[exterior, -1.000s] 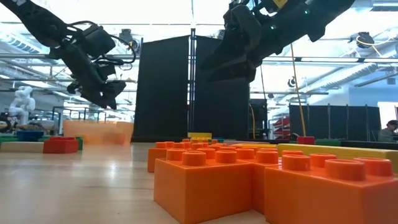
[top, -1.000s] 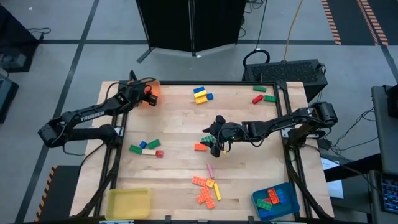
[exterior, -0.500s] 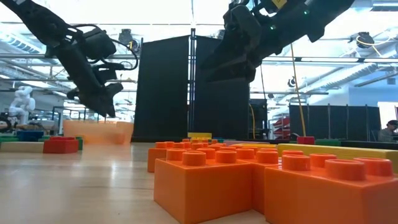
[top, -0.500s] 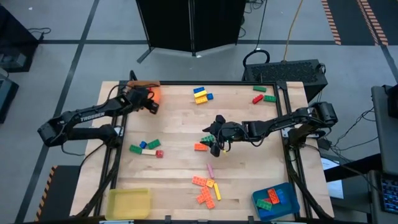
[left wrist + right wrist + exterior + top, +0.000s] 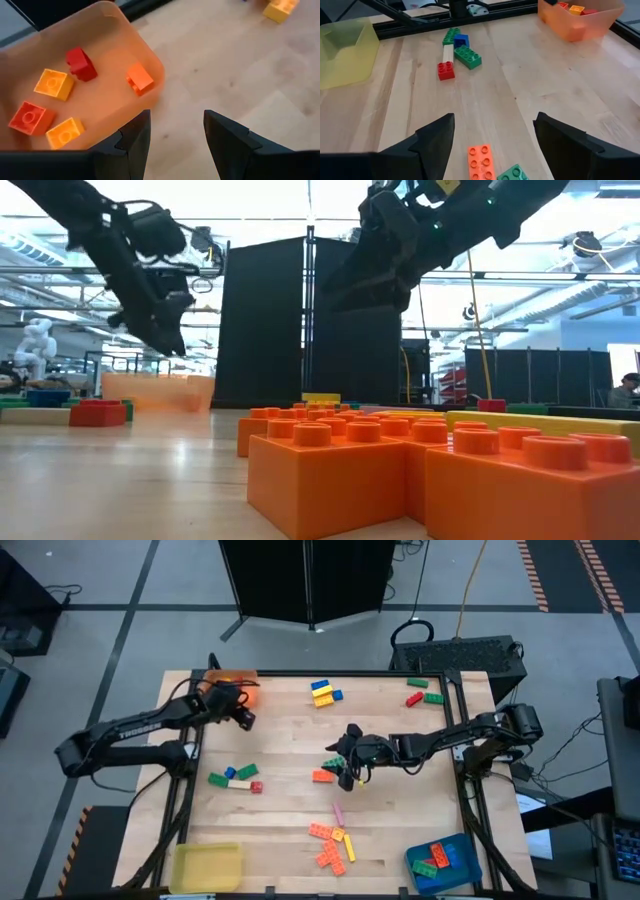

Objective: Sort blocks by size
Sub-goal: Put the blue 4 stud game piece into the orange bin

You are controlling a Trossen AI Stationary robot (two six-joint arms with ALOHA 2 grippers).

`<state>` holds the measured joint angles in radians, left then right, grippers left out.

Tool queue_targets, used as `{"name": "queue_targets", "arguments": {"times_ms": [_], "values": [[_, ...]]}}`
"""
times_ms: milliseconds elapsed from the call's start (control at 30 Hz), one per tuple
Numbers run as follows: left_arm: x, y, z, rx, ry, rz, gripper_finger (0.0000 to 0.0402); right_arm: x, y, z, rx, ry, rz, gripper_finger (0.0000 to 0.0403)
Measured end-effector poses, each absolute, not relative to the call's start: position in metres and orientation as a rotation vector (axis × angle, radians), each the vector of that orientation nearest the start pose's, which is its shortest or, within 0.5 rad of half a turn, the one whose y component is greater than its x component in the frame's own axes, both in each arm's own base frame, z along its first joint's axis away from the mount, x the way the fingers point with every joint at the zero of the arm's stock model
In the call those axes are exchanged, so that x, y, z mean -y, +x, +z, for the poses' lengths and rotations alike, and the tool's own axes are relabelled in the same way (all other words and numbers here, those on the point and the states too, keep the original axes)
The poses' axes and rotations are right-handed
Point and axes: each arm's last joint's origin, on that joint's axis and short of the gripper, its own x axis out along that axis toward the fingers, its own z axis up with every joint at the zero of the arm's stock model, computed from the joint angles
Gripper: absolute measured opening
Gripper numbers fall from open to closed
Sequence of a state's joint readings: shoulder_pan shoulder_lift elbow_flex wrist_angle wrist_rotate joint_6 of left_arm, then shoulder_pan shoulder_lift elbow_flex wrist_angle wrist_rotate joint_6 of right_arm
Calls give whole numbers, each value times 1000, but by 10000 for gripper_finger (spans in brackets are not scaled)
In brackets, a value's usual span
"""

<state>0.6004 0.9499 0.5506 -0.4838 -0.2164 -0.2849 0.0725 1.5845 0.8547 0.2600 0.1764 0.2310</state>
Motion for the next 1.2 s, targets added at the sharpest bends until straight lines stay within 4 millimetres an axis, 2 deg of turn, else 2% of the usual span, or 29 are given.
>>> {"name": "queue_targets", "arguments": {"times_ms": [167,300,433,600,833,1200], "values": [[-90,141,218,-851,-481,823,185,-11,329,201,-505,166,-184,267],[-74,143,219,-895,-591,662,185,-6,327,196,-556,171,-197,267],[-58,143,221,-985,-659,556,185,-10,333,189,-555,194,-76,267],[-41,134,227,-1143,-715,572,185,-15,345,172,-540,230,63,267],[-23,127,220,-1265,-792,626,185,-15,351,147,-607,268,53,267],[-4,129,207,-1304,-747,572,185,-16,352,144,-604,277,52,267]]}}
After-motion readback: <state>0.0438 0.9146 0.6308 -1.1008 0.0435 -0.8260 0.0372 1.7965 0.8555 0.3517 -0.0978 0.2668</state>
